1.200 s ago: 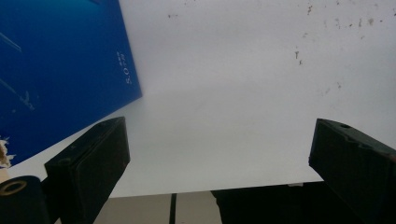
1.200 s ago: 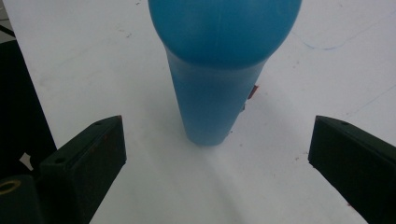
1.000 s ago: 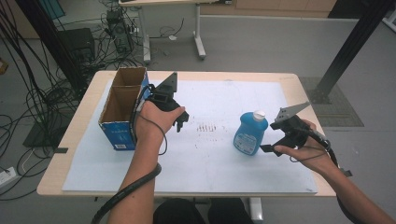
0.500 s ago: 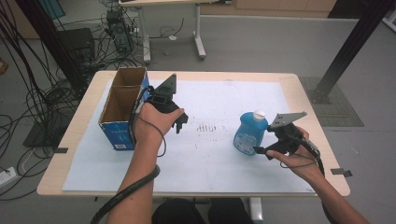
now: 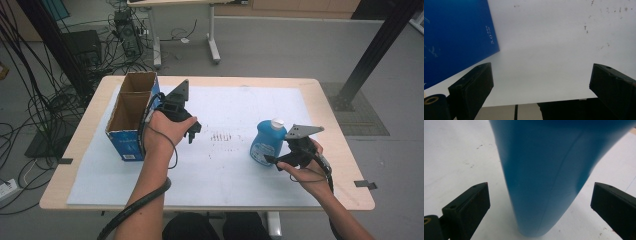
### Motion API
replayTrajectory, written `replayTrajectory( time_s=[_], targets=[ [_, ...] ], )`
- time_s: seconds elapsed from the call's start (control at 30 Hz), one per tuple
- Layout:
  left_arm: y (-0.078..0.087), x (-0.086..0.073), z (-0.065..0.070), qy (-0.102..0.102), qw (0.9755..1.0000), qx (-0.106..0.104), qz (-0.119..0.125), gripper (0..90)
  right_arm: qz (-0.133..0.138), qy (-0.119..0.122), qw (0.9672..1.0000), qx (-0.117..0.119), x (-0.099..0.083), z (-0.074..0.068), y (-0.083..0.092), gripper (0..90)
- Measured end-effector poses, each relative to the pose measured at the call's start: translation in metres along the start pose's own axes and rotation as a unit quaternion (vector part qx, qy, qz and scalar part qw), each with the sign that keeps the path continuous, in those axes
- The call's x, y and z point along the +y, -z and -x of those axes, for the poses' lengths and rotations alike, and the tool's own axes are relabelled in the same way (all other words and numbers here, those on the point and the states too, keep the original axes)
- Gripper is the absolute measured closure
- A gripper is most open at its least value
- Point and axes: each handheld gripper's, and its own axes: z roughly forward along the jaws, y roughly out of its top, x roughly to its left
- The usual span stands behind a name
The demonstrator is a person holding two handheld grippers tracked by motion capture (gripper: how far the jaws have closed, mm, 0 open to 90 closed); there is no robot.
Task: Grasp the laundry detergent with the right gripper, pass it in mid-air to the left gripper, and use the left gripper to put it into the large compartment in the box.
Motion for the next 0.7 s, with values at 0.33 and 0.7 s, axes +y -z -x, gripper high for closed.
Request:
replayTrajectory(
  time_s=[0.33,0.7],
  targets=[
    [-0.0007,-0.0003,-0.0012,0.001,1.0,0.0,0.001,5.7,0.019,-0.009,0.9998,-0.002,-0.0055,-0.0013,-0.0088,2.0],
    [-0.0008,0.0004,0.0002,-0.001,1.0,-0.001,-0.001,5.7,0.029,-0.011,0.9995,0.001,-0.0052,-0.0013,-0.0089,2.0]
  ],
)
